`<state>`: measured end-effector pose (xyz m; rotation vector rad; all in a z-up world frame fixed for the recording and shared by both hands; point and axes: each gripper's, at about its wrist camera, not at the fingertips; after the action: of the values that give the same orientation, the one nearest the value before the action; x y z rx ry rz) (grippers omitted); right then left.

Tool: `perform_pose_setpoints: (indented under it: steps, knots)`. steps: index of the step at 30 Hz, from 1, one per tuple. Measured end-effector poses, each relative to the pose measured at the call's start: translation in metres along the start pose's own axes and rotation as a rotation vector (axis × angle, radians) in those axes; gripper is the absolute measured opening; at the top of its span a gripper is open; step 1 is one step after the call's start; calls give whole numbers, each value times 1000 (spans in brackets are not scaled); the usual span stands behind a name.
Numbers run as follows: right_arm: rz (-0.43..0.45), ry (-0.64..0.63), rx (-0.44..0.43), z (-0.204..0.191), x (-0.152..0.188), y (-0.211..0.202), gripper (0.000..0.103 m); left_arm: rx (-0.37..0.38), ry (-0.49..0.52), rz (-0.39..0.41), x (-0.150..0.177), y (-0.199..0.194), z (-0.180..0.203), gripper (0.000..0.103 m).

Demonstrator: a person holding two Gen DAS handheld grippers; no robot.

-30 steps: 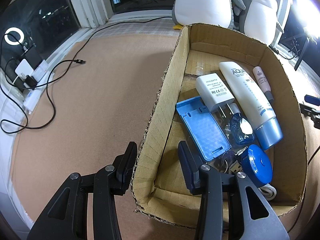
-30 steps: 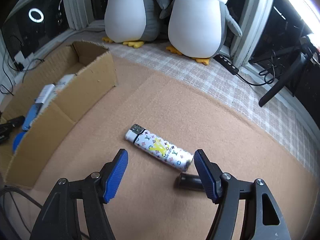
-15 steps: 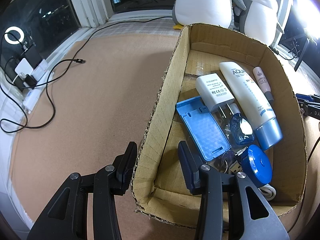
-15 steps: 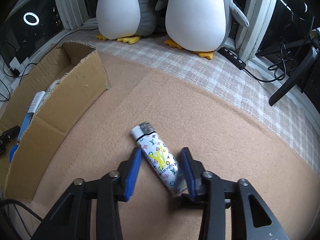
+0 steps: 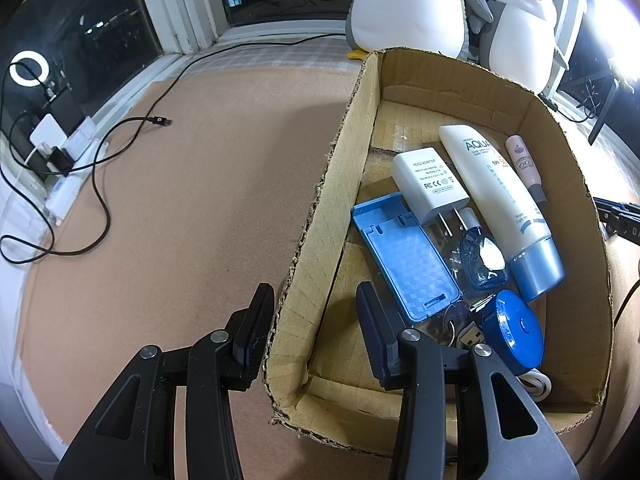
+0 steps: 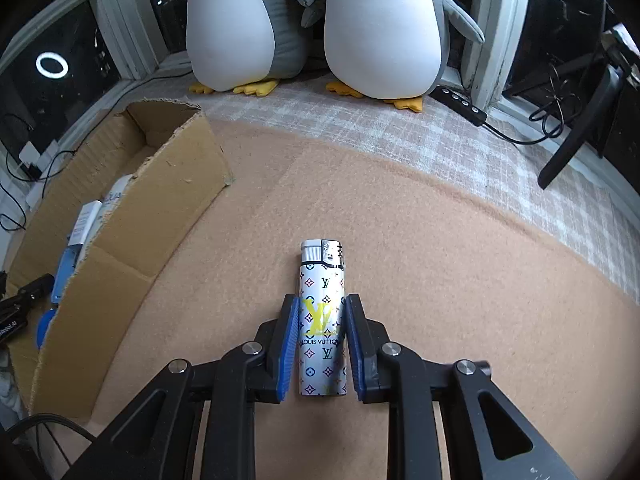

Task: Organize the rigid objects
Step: 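Carry the lighter into the box and release it with the right gripper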

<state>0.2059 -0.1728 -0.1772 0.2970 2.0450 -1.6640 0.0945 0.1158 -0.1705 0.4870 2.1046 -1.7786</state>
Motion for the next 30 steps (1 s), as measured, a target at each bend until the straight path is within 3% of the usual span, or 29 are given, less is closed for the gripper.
perform_pose_setpoints:
  steps: [9, 20, 30]
  knots:
    - [49, 32, -48, -14, 9, -29, 21, 0, 0, 1, 0, 0, 0, 42]
    - [125, -12, -125, -57, -5, -70, 21, 1, -1, 0, 0, 0, 0, 41]
    - [146, -74, -142, -93, -24, -72, 21, 9, -6, 2, -3, 0, 0, 41]
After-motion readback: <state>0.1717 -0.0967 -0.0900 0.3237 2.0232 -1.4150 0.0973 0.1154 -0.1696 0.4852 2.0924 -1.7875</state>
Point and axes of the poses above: each gripper's, at about its wrist camera, not at the fingertips, and y roughly the way its jaws point, z to its right, x to its underside, and after that the axes turned 11 degrees about y, right-handed
